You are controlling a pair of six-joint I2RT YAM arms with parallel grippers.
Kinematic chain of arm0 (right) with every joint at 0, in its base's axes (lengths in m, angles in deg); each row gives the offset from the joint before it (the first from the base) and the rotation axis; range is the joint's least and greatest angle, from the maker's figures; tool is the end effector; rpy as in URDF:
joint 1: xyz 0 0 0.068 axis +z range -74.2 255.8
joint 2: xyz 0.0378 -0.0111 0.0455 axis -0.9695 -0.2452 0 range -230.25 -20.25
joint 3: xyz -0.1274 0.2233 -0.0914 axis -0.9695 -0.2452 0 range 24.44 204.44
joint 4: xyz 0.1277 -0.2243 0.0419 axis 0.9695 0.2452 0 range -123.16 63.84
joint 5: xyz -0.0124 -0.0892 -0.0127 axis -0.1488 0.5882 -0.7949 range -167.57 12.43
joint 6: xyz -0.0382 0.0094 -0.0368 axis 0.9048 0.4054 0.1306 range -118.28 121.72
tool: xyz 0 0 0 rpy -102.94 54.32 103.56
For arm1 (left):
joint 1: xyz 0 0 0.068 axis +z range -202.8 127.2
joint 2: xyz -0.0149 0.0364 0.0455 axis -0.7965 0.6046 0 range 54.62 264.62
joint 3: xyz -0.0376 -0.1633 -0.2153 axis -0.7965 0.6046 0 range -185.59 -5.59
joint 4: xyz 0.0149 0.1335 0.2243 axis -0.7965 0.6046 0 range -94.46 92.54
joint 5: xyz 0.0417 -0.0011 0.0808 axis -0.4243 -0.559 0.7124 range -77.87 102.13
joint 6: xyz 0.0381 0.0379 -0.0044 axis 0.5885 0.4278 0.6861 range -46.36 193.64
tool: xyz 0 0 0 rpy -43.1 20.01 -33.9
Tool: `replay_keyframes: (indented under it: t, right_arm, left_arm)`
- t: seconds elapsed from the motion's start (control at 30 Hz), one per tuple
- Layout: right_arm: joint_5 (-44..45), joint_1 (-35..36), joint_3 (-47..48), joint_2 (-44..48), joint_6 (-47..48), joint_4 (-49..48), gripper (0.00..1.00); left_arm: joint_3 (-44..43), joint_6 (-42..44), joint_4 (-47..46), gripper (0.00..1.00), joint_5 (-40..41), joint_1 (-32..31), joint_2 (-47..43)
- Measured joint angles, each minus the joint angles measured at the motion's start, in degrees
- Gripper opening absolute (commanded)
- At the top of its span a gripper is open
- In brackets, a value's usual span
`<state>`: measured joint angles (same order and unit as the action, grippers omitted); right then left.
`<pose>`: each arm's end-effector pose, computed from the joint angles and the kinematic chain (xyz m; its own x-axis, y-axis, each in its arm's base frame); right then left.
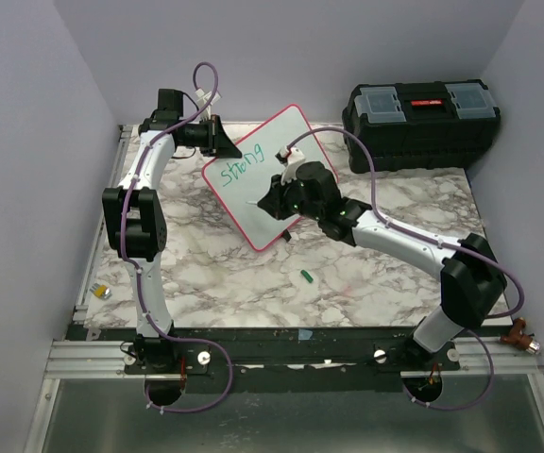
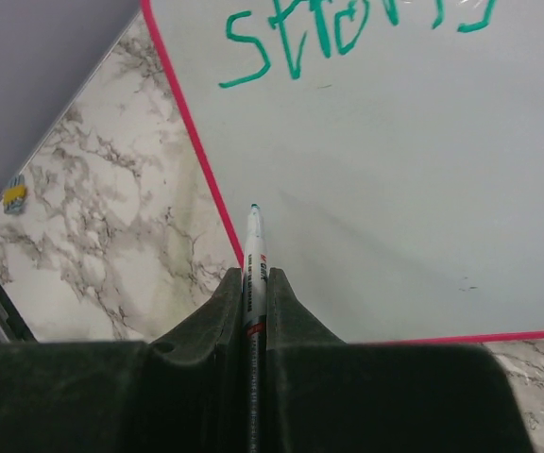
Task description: Write a sentence on the whiteboard
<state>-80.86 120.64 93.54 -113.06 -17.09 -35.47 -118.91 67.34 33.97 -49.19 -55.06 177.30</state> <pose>0.2704 0.2718 0.2937 -0.4841 -0.0275 -0.8746 -0.6188 0.7175 0.3199 0.4736 -0.0499 0.2876 -0.8023 -0.0209 -0.5965 0.5231 0.4568 -0.7196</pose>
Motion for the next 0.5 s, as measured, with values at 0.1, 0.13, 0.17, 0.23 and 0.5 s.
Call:
replay_keyframes:
  t: [0.1,0.13,0.17,0.23,0.5]
  right_arm:
    - [0.7,2.4,-0.61,0.2,1.22,-0.81,0.01]
    - [0.98,3.1,-0.7,0.2,1.57,-1.03,0.01]
    - [1.33,3.72,-0.72,0.2,1.92,-1.18,0.01]
    - [1.99,4.72,-0.72,0.2,2.4,-1.57,0.01]
    - [3.13,7.21,-0.81,-0.11,3.5,-3.5,0.01]
  left_arm:
    - [0.24,-0.15,-0.24,0.0,0.04,0.0,-0.09]
    - [0.33,-0.24,-0.35,0.0,0.04,0.02,-0.13]
    - [0.33,-0.28,-0.39,0.0,0.04,0.02,-0.17]
    - [0.42,-0.39,-0.48,0.0,0.07,0.0,-0.26]
    - [0.66,-0.83,-0.98,0.0,0.11,0.0,-0.28]
